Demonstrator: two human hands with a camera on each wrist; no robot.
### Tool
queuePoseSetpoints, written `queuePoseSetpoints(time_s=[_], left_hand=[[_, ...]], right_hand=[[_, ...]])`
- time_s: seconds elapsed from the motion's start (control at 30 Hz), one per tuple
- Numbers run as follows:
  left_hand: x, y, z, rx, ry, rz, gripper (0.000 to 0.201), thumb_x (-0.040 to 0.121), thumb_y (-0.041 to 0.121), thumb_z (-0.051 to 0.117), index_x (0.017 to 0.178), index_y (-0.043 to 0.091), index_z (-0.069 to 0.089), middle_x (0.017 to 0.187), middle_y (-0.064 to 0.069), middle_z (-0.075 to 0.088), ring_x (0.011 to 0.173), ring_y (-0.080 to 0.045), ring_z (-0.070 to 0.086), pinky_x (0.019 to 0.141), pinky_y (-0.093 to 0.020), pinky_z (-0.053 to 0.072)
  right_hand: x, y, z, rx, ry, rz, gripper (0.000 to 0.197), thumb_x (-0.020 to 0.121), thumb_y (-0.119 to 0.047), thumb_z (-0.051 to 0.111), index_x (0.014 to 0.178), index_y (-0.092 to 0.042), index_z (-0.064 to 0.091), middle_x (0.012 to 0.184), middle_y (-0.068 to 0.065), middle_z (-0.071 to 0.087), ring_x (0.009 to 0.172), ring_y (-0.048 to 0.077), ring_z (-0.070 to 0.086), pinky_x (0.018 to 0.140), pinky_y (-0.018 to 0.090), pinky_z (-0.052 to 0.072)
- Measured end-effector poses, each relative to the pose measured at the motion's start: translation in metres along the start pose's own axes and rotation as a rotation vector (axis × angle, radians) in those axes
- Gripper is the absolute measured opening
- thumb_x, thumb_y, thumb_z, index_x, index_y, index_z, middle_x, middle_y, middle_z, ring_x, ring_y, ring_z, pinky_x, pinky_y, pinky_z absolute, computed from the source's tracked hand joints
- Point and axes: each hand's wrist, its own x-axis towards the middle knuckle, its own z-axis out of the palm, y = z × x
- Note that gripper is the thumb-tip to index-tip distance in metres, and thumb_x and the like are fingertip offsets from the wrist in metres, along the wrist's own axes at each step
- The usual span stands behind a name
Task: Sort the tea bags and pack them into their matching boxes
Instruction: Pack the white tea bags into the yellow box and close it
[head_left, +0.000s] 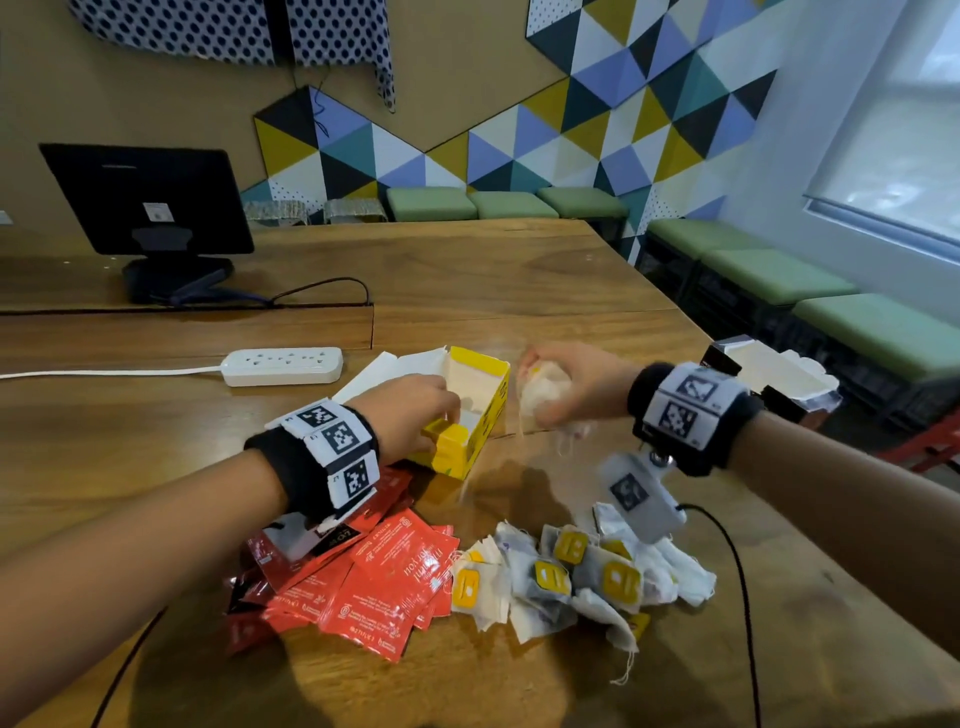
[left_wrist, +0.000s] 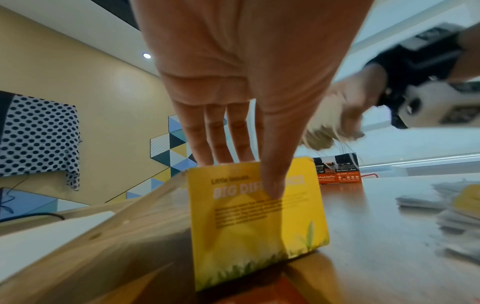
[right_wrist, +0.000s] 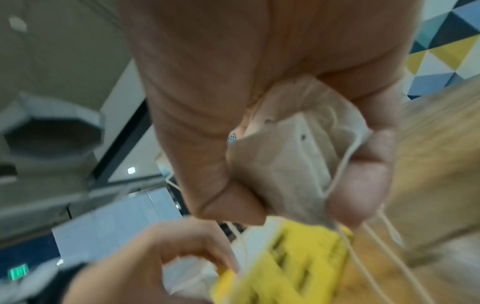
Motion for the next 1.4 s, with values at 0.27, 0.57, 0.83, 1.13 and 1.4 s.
queuePoseSetpoints(time_s=[0.27, 0.57, 0.83, 1.13, 1.4], left_hand=[[-0.015, 0.003, 0.007, -0.081, 0.192, 0.073, 0.017, 0.081, 0.001, 0.052, 0.094, 0.009, 0.059, 0.099, -0.009, 0.058, 0.100, -0.028, 0.054, 0.077, -0.037, 0.043], [-0.036, -0.010, 0.017, -0.038, 0.339, 0.169, 0.024, 0.058, -0.003, 0.074, 0.070, 0.017, 0.066, 0.072, 0.000, 0.067, 0.069, -0.023, 0.065, 0.052, -0.026, 0.048], [-0.039, -0.010, 0.014, -0.127, 0.325, 0.109, 0.019, 0.083, 0.004, 0.057, 0.096, 0.013, 0.068, 0.102, -0.005, 0.067, 0.100, -0.025, 0.058, 0.080, -0.030, 0.043], [-0.042, -0.009, 0.012, -0.060, 0.374, 0.259, 0.015, 0.054, 0.009, 0.067, 0.060, 0.023, 0.067, 0.067, 0.008, 0.068, 0.058, -0.013, 0.065, 0.051, -0.013, 0.044], [-0.037, -0.020, 0.020, -0.111, 0.383, 0.224, 0.024, 0.055, -0.001, 0.075, 0.066, 0.018, 0.068, 0.071, 0.002, 0.068, 0.063, -0.022, 0.066, 0.053, -0.024, 0.050]], right_hand=[[0.047, -0.046, 0.011, 0.202, 0.092, -0.003, 0.037, 0.072, -0.012, 0.072, 0.098, -0.025, 0.050, 0.085, 0.002, 0.057, 0.067, 0.018, 0.055, 0.053, 0.025, 0.050], [0.082, -0.057, 0.051, -0.235, -0.072, 0.045, 0.048, 0.068, -0.024, 0.070, 0.110, -0.021, 0.048, 0.090, 0.001, 0.053, 0.068, 0.017, 0.053, 0.046, 0.026, 0.046], [0.080, -0.053, 0.064, -0.305, -0.072, 0.067, 0.070, 0.063, -0.037, 0.075, 0.121, -0.018, 0.039, 0.100, 0.005, 0.058, 0.089, 0.026, 0.058, 0.075, 0.035, 0.052], [0.080, -0.050, 0.085, -0.484, -0.147, 0.025, 0.049, 0.076, -0.034, 0.062, 0.117, -0.008, 0.054, 0.106, 0.011, 0.063, 0.104, 0.034, 0.061, 0.078, 0.040, 0.052], [0.079, -0.040, 0.045, -0.388, -0.164, 0.110, 0.081, 0.059, -0.051, 0.077, 0.127, -0.022, 0.042, 0.113, -0.004, 0.056, 0.098, 0.017, 0.056, 0.087, 0.032, 0.048]])
